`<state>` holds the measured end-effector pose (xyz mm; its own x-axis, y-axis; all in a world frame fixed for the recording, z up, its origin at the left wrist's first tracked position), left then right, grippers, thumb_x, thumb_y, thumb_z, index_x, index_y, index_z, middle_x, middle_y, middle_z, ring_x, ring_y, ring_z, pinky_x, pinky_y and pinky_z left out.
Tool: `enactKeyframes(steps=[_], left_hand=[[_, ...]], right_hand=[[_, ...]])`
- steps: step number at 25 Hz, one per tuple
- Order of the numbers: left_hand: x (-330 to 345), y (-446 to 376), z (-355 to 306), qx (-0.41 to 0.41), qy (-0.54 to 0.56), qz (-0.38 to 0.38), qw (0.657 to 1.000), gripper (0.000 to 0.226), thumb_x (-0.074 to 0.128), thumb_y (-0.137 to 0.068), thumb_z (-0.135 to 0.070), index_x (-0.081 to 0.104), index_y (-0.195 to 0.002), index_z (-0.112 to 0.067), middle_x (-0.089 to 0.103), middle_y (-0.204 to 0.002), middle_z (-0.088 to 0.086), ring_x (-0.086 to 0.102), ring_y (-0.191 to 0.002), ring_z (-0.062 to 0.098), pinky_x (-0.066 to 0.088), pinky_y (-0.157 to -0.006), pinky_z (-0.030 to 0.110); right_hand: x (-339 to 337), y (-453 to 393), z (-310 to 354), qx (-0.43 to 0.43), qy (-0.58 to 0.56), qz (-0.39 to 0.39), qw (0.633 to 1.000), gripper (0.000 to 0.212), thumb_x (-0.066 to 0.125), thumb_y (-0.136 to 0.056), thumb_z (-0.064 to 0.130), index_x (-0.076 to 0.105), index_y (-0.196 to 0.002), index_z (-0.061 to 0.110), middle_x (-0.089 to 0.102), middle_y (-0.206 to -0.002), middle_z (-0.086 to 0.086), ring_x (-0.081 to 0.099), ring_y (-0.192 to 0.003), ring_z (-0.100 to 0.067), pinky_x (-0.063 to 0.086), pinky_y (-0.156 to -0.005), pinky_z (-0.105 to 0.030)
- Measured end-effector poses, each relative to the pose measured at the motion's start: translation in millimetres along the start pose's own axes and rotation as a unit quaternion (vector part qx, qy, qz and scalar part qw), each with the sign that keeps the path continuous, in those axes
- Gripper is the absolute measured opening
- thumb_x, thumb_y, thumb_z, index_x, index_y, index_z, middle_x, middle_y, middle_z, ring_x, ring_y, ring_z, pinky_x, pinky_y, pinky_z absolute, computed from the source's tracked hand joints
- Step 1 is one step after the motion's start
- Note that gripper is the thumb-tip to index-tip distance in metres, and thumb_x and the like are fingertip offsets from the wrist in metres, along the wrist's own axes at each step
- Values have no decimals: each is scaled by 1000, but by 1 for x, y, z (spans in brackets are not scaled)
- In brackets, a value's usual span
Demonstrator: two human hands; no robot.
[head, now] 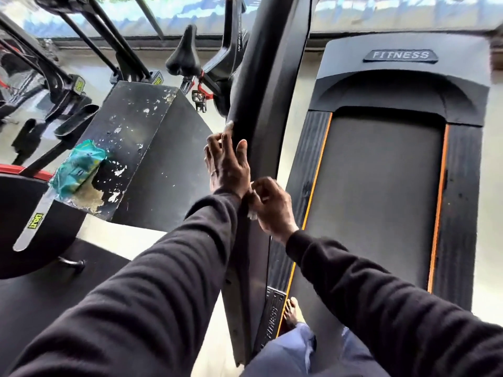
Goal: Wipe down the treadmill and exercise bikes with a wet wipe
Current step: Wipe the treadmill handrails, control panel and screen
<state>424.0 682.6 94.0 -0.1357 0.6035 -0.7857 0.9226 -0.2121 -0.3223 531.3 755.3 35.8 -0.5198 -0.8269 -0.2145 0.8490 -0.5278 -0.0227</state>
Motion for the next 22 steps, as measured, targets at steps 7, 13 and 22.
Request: enactKeyframes(steps=[7,13,22], left_hand=[[-11,62,37,4,-10,23,1000,56,36,-96,-39,47,-145,-12,51,-122,17,48,-109,32,33,-102,40],[-11,60,35,22,-12,19,1000,56,39,-97,-39,47,-144,-11,52,-121,17,48,-111,31,32,-103,37],[-12,66,39,58,-36,-4,998,59,49,-96,-45,47,-142,-8,52,-119,16,48,-110,30,34,-102,37]], right_hand=[[15,37,-9,2,-50,-45,998,13,65,-84,7,66,-88,20,62,-86,1,59,-71,-6,54,-67,-26],[15,44,-12,66,-58,-68,994,17,67,-84,11,62,-83,27,62,-82,5,59,-73,-11,50,-71,-25],[36,97,-49,162,-58,-51,984,15,64,-88,10,61,-82,23,64,-86,1,59,-75,-11,47,-69,-20]])
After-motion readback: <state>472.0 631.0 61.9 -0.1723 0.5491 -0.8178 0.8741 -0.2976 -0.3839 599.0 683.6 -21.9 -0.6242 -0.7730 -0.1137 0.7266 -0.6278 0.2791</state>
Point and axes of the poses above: each hand's wrist, its own y-axis away from the middle knuckle, its own x-axis out of the palm, z = x × y, the point moved 6 cm from there along -y, towards the middle knuckle
